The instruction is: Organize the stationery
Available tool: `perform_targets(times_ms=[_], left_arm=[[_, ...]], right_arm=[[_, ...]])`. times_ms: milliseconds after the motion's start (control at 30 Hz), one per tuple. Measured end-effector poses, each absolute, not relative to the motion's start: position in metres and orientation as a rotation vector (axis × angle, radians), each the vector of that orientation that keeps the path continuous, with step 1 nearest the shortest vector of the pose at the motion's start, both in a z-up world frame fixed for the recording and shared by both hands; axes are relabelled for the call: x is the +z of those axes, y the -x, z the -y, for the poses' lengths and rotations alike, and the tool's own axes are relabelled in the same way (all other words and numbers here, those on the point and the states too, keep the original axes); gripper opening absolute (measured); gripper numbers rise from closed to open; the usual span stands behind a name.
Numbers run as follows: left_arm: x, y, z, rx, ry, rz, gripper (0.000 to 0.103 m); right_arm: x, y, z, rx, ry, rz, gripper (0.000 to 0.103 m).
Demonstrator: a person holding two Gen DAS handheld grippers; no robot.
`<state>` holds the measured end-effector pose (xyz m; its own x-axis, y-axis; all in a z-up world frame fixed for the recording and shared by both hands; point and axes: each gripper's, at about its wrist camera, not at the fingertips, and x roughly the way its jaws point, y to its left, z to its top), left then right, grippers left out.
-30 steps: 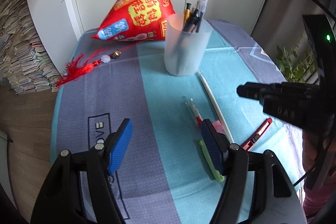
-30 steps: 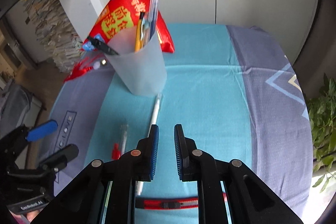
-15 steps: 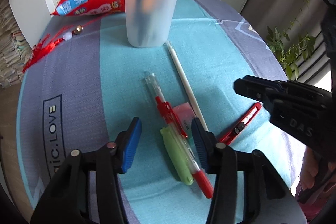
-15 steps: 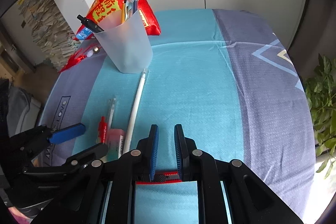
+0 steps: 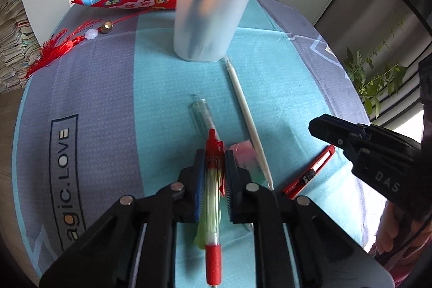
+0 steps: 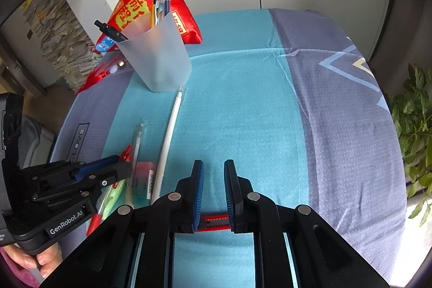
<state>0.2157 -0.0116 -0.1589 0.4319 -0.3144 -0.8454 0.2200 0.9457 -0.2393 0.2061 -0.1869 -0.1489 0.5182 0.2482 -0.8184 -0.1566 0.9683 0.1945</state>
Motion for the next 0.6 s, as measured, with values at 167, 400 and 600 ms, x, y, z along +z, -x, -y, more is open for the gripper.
perform_targets(times_ms=[167,400,600], left_arm=[[-0.149,-0.204,-0.009,-0.295,0.079,-1.028,0.012],[-0.143,-0.196,-0.038,-0.259,0.106,-1.002,0.012],[-0.144,-0.194,-0.043,-0.246,0.116,-0.999,0.012]], right_arm=[[-0.15,-0.213,0.178,0.257,-0.095,-1.009,0.014],[-0.152,-0.24,0.151,0.284,-0.086,-1.036,0.014],[-0.156,-0.271,0.135,0.242,-0.084,-1.062,0.014]])
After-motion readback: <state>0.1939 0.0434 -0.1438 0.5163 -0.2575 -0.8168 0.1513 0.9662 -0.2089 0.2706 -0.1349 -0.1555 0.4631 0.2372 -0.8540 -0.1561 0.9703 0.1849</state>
